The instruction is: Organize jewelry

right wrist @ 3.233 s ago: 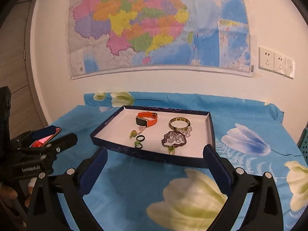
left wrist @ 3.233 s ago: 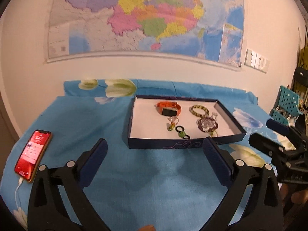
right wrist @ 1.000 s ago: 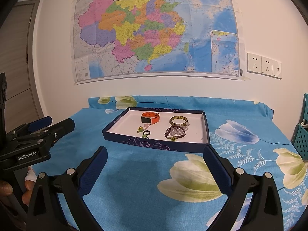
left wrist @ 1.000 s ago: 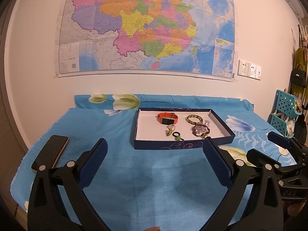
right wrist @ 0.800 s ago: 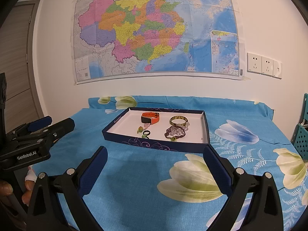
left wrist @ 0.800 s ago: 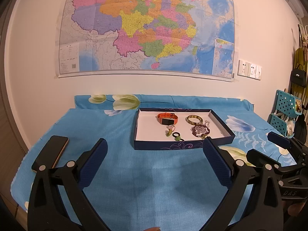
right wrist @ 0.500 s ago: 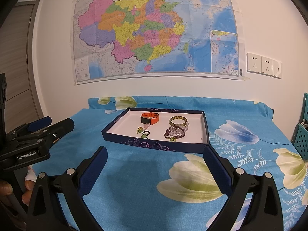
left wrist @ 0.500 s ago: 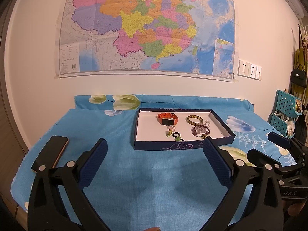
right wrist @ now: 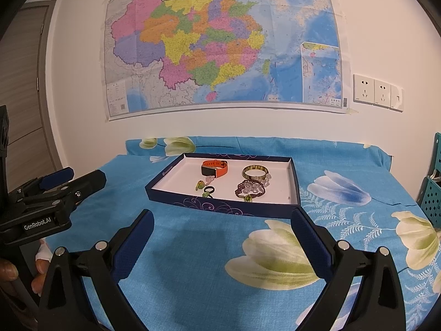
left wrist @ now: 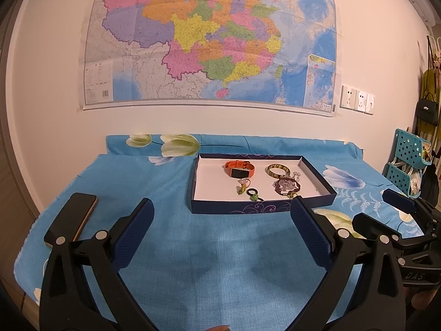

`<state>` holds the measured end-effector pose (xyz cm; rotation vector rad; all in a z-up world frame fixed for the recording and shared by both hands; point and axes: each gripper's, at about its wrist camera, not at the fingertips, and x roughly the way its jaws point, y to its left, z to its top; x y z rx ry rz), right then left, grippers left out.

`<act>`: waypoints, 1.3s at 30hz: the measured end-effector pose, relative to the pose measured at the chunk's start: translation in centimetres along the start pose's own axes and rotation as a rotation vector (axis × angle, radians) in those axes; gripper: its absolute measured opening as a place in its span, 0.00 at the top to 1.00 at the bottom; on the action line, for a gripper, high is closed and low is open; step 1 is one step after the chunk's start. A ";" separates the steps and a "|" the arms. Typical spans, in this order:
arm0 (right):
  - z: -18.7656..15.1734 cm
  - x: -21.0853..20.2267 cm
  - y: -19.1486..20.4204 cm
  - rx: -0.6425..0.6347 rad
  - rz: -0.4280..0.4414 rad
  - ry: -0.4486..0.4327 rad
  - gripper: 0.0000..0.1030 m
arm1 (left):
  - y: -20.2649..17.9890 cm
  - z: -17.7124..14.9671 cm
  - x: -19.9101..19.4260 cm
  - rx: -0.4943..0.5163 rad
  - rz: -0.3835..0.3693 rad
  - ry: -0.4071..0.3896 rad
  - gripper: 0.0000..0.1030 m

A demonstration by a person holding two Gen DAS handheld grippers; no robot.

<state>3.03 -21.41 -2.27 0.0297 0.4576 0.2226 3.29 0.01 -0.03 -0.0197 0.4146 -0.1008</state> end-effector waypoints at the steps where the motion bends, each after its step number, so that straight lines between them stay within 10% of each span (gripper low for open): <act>1: 0.0 0.0 0.0 0.000 0.000 0.000 0.07 | 0.1 0.0 0.0 -0.001 0.000 0.001 0.05; 39: -0.2 0.0 -0.1 0.003 0.001 0.000 0.07 | -0.1 -0.5 0.0 0.001 0.000 0.003 0.05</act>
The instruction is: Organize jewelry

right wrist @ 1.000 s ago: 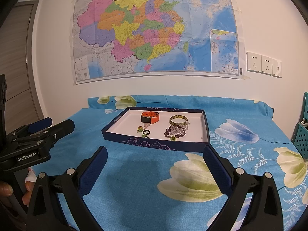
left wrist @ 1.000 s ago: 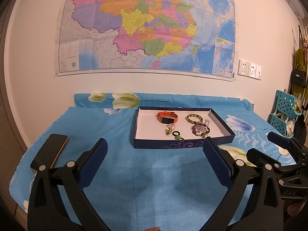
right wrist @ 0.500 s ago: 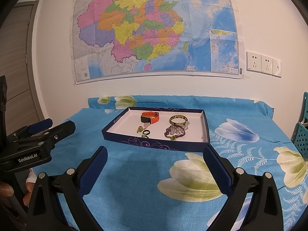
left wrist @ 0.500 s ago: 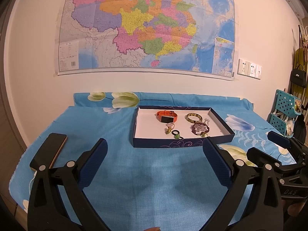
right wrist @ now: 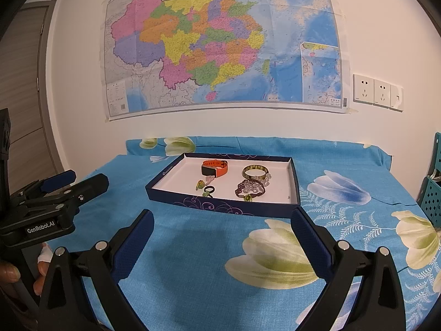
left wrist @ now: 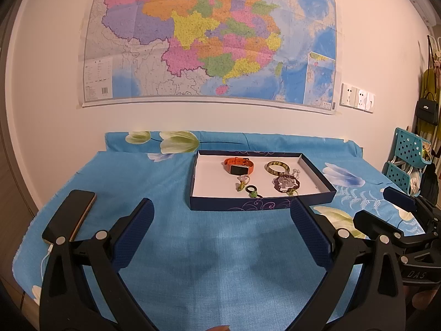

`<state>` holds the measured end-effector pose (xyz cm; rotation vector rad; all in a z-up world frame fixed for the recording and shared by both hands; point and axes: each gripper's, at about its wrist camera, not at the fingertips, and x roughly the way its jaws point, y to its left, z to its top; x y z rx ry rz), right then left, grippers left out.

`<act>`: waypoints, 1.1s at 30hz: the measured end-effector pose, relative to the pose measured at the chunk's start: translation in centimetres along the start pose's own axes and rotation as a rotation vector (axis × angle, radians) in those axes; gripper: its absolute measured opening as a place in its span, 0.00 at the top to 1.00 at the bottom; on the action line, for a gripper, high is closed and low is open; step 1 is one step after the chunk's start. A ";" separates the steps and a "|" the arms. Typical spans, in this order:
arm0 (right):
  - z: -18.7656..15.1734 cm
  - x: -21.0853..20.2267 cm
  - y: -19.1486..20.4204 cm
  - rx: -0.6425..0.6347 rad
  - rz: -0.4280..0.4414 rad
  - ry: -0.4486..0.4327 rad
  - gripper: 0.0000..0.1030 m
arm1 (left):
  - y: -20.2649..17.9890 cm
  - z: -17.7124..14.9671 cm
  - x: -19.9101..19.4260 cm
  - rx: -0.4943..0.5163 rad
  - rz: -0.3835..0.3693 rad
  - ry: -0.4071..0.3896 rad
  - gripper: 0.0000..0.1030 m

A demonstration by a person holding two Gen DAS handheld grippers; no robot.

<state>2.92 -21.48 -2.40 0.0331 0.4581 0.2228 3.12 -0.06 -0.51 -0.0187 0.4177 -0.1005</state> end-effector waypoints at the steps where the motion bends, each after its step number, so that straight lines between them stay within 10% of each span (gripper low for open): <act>1: 0.0 0.0 0.0 0.000 0.000 0.001 0.07 | 0.0 0.0 0.0 0.000 0.001 0.001 0.05; 33: -0.1 0.1 -0.2 -0.002 -0.002 -0.004 0.07 | -0.1 -0.3 0.3 -0.001 0.001 0.009 0.05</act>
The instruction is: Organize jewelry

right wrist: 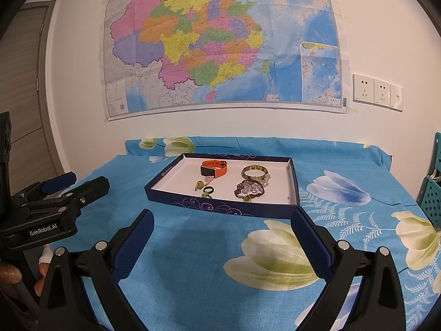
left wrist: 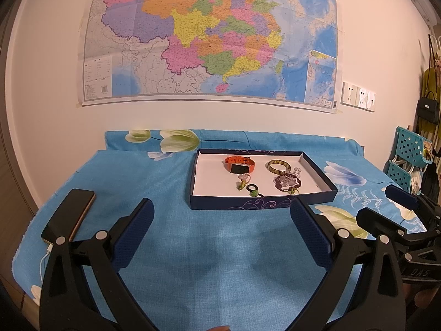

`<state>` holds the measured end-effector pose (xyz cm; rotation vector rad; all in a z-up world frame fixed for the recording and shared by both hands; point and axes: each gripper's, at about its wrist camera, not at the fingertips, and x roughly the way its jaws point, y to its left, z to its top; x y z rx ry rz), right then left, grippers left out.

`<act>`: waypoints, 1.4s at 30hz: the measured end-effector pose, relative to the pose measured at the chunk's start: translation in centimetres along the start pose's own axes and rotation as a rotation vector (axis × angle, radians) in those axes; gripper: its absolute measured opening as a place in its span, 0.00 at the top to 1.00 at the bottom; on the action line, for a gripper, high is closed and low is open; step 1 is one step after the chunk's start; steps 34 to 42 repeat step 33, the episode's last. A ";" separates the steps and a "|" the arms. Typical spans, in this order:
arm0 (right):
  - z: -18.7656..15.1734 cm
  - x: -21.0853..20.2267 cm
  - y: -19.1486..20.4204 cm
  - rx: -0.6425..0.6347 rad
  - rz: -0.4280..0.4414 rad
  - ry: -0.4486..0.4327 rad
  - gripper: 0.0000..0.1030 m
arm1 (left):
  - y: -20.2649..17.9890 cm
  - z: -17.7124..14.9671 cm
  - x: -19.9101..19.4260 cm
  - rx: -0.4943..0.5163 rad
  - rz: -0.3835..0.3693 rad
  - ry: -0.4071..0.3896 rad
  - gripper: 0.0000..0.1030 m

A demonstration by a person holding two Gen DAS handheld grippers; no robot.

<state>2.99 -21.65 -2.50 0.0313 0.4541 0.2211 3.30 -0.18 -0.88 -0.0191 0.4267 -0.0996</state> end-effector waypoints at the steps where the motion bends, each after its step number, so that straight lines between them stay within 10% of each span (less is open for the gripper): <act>1: 0.0 0.0 0.0 0.000 0.000 0.000 0.07 | 0.0 0.0 0.0 0.000 0.000 0.000 0.05; 42: -0.8 3.0 -1.9 -0.033 -0.031 0.136 0.07 | 1.2 -1.1 3.9 -0.024 0.032 0.135 0.05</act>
